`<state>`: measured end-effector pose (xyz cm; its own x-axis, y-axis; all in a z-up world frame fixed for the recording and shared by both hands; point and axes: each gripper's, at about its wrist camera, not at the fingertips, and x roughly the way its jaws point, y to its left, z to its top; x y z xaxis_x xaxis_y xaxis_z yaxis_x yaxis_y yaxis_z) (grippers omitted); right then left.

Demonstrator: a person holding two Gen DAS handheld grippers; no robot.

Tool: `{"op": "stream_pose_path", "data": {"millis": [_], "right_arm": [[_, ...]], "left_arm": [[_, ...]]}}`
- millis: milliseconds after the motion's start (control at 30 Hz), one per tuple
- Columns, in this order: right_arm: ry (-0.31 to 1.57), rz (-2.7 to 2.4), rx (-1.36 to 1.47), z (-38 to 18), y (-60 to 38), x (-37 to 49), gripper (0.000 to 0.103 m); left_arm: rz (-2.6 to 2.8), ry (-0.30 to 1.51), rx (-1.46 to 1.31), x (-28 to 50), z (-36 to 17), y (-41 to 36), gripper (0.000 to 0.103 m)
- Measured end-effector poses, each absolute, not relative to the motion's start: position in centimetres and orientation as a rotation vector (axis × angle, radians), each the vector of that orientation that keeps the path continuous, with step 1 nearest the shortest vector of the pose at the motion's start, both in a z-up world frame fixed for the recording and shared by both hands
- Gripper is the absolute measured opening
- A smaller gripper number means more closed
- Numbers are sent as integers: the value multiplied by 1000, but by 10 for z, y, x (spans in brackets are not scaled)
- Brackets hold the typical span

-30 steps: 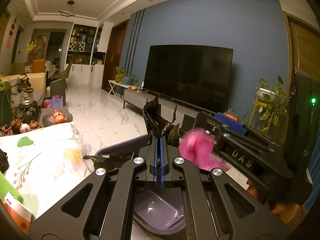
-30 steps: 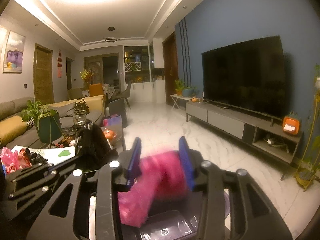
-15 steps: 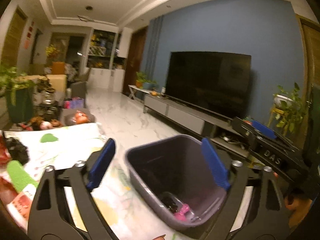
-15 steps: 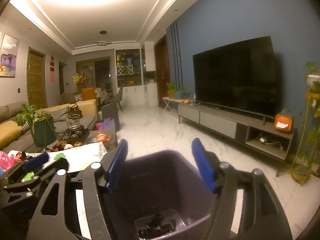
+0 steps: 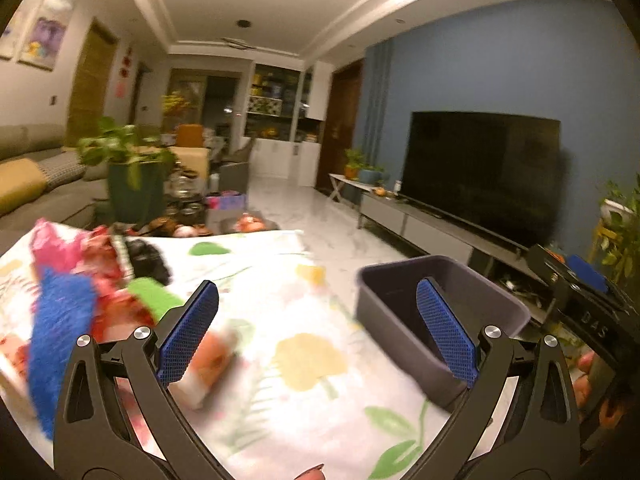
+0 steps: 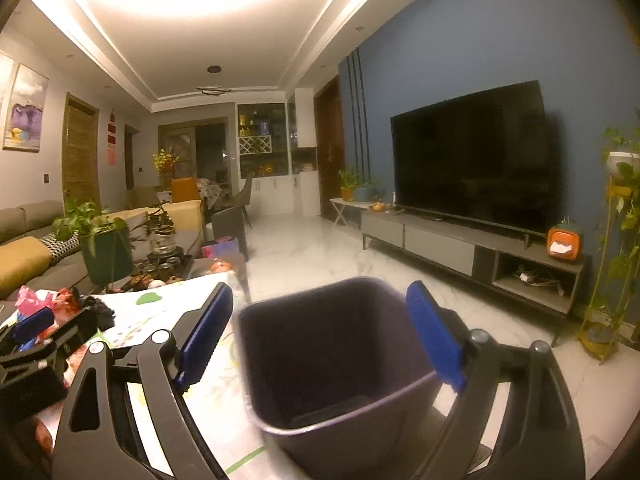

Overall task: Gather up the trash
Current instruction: 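Return to the table and grasp the blue foam net with the left gripper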

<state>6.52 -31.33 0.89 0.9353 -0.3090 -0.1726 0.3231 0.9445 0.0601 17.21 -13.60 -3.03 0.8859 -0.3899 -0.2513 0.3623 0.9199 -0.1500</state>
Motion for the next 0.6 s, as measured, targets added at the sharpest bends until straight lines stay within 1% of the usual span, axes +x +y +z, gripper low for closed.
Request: {"op": "stream_pose_path", "data": {"millis": [267,400,600], "right_arm": [[198,-256,104,1,-273,63,86],[229,-207,104,-10,-249,66,86],[279,-133,93,-28,-203,76,86]], "left_arm": [[-257,263,-102,147,-36,-77,98],[-176,245,-67,134,-46,-43,98],[-92,252,-85,123,-61,10,98]]}}
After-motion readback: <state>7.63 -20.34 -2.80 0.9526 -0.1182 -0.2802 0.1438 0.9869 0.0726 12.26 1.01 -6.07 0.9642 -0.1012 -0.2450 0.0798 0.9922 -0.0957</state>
